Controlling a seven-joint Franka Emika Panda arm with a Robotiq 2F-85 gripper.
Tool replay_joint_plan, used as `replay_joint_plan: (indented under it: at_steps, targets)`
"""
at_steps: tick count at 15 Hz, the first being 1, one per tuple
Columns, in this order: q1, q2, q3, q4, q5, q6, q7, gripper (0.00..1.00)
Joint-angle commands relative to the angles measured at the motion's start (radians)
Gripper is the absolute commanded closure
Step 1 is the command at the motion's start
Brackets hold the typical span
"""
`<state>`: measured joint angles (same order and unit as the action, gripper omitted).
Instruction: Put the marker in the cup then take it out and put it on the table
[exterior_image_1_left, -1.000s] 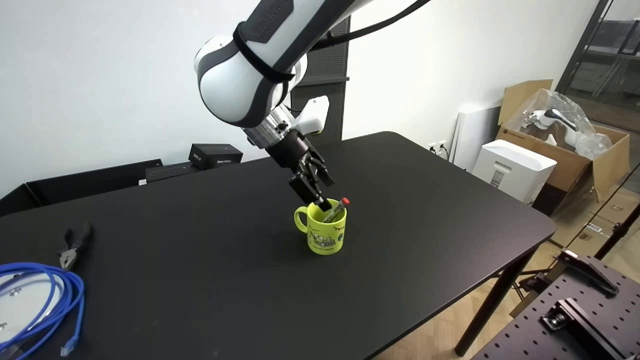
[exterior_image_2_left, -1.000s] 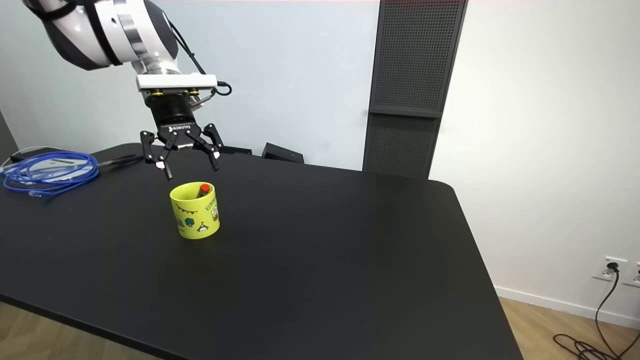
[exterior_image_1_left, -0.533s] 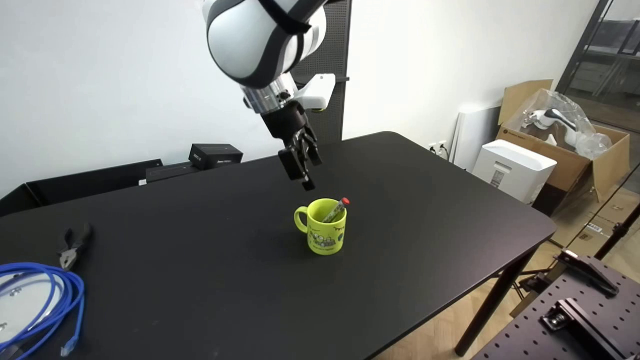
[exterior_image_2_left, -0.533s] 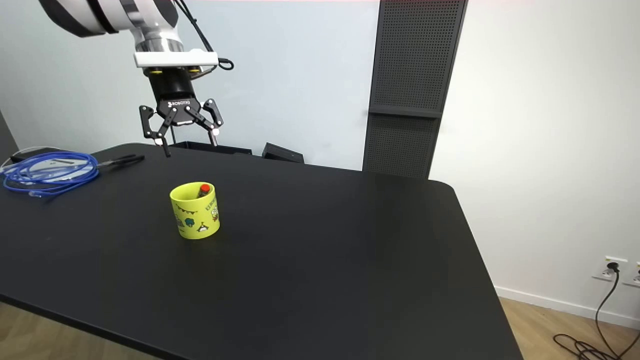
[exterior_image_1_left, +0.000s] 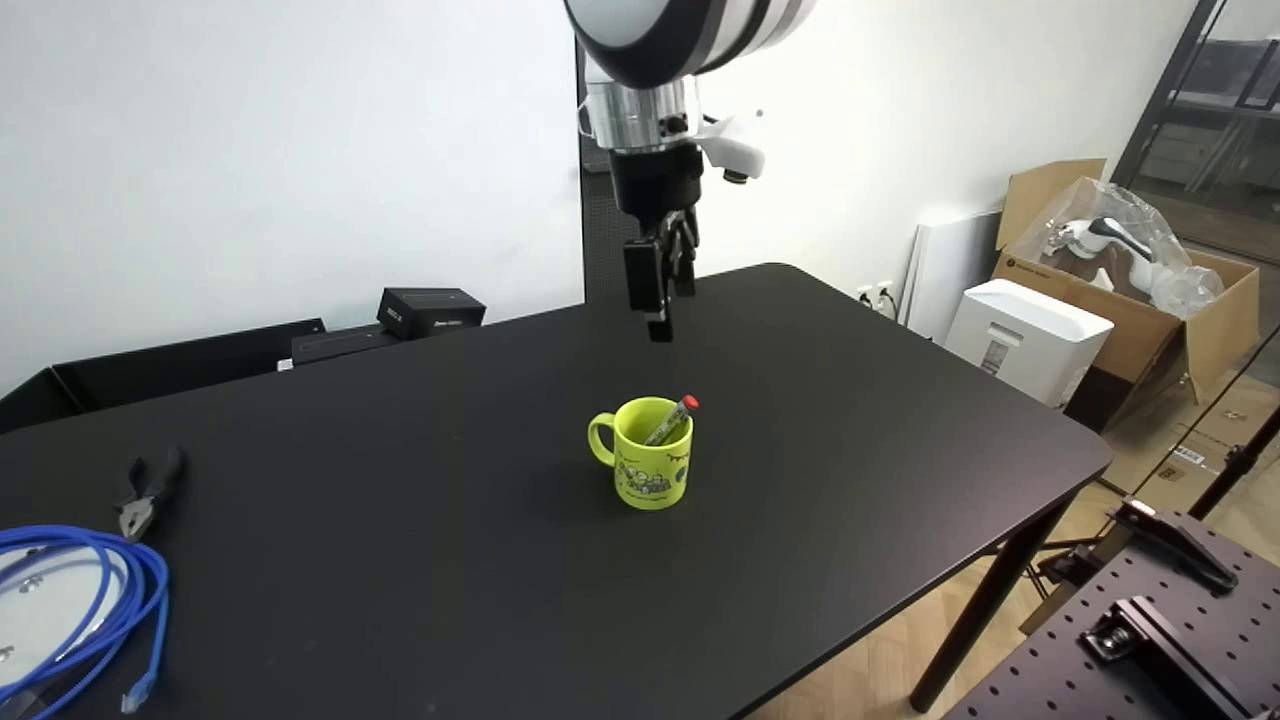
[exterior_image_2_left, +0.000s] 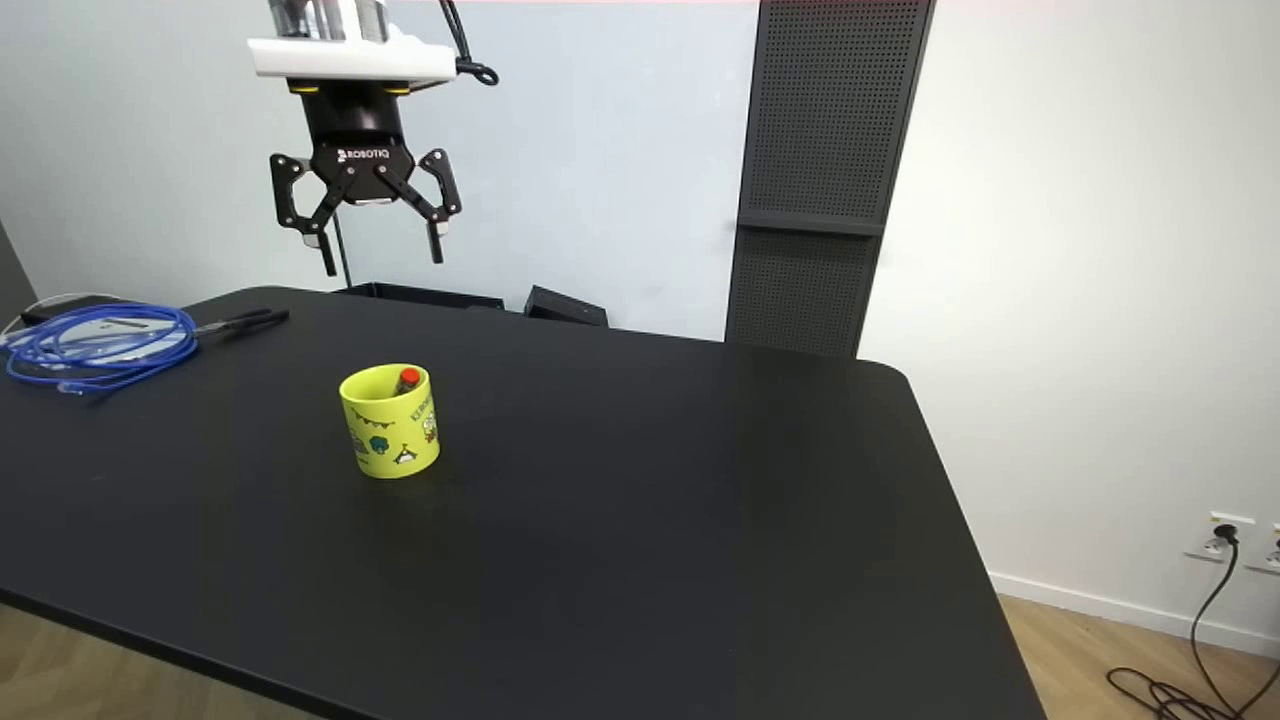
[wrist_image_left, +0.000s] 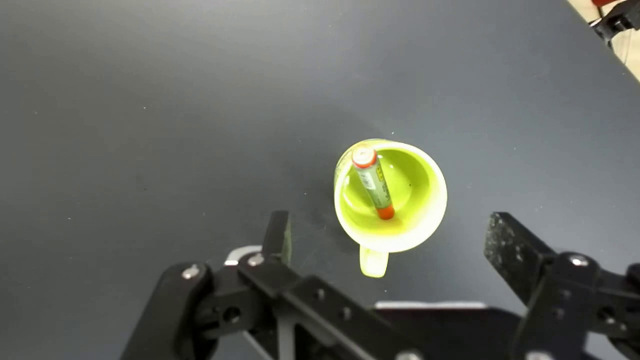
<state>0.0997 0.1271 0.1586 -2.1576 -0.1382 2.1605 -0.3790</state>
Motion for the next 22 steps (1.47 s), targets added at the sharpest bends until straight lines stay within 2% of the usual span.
replay_joint_plan:
  at_steps: [1,4,7,19,20,21,22]
  targets:
    - [-0.024,-0.056,-0.026,-0.133,0.028,0.199,-0.041,0.00]
    - [-0.036,-0.039,-0.037,-0.185,0.045,0.328,-0.079,0.00]
    - [-0.043,-0.022,-0.040,-0.218,0.058,0.385,-0.110,0.00]
    - [-0.045,0.084,-0.020,-0.209,0.066,0.382,-0.151,0.00]
    - [-0.044,0.090,-0.018,-0.206,0.063,0.383,-0.149,0.07]
    - [-0.045,0.096,-0.015,-0.203,0.062,0.382,-0.152,0.27]
    - [-0.044,0.101,-0.013,-0.201,0.060,0.383,-0.151,0.33]
